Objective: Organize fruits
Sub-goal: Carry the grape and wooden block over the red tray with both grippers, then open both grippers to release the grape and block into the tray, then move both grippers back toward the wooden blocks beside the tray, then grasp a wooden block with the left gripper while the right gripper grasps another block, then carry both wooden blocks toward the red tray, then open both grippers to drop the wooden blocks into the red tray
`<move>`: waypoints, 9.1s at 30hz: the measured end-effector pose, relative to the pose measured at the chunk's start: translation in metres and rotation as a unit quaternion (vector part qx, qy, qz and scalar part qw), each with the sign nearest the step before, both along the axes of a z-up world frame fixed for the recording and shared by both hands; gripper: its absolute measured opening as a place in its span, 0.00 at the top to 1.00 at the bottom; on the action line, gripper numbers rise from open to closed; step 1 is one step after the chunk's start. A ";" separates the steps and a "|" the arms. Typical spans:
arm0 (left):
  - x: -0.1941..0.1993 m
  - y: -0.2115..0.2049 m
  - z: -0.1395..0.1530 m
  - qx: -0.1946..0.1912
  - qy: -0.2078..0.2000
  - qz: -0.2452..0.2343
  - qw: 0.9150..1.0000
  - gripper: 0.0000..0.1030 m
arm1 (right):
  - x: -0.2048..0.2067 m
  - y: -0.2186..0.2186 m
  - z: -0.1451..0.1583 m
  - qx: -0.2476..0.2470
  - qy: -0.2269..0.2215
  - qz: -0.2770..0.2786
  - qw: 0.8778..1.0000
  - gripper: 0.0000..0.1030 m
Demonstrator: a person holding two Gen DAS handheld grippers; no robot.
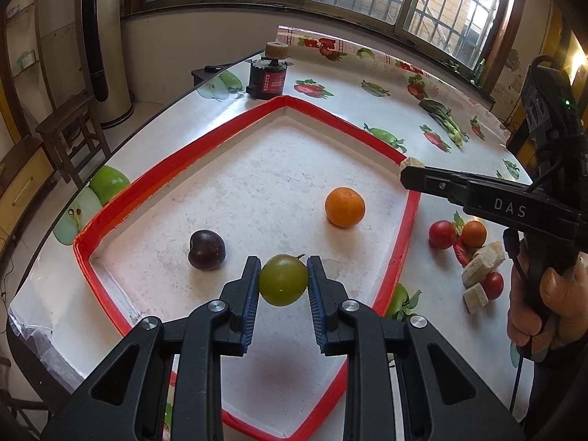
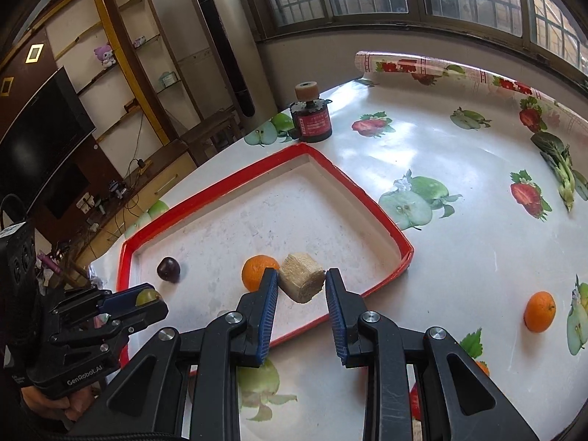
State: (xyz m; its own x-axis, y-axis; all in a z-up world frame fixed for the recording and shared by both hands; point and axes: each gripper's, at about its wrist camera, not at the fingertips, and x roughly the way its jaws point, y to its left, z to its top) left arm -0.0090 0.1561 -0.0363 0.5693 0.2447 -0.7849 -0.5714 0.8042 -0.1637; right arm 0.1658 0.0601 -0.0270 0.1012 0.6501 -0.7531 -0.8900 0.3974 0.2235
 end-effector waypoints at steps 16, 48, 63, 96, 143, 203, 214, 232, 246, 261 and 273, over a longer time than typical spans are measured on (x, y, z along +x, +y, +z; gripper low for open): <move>0.016 0.011 -0.025 -0.018 0.043 0.015 0.999 0.78 | 0.015 0.040 -0.041 -0.054 0.006 0.004 0.999 0.72; 0.001 -0.023 0.012 0.021 0.020 0.016 0.999 0.48 | -0.003 -0.052 0.024 0.013 -0.022 -0.026 0.999 0.49; 0.011 -0.053 0.020 0.023 0.014 -0.017 1.000 0.48 | 0.007 -0.126 0.028 0.024 -0.022 -0.078 0.996 0.46; 0.070 -0.150 0.002 0.008 0.038 -0.153 0.987 0.49 | 0.034 -0.221 -0.009 0.003 0.003 -0.158 0.987 0.46; 0.062 -0.137 0.007 -0.009 -0.006 -0.170 0.985 0.71 | 0.037 -0.176 -0.035 -0.029 0.001 -0.139 0.990 0.71; -0.004 -0.054 0.021 0.012 -0.023 -0.057 0.998 0.71 | -0.025 -0.106 0.017 0.023 -0.023 -0.050 0.998 0.71; -0.016 -0.024 0.015 0.008 -0.017 -0.025 1.000 0.71 | -0.032 -0.068 0.014 0.021 -0.023 -0.018 0.999 0.71; -0.012 0.043 0.021 0.017 -0.013 0.026 0.999 0.71 | -0.020 0.006 0.008 0.017 -0.012 0.008 1.000 0.71; 0.045 0.081 -0.003 0.011 0.035 0.032 0.999 0.71 | 0.021 0.079 -0.022 -0.029 -0.015 0.004 0.999 0.71; 0.054 0.081 -0.021 -0.005 0.082 0.039 0.996 0.66 | 0.023 0.084 -0.042 -0.053 -0.016 0.012 0.998 0.62; 0.029 0.053 0.005 0.009 0.045 0.048 0.998 0.49 | -0.001 0.033 0.004 -0.005 -0.027 0.009 1.000 0.50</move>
State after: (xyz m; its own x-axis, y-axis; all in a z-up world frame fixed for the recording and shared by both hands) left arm 0.0195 0.2089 -0.0314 0.4703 0.3100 -0.8263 -0.6576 0.7475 -0.0938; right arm 0.1653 0.0932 -0.0227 0.1300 0.6446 -0.7534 -0.9075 0.3834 0.1714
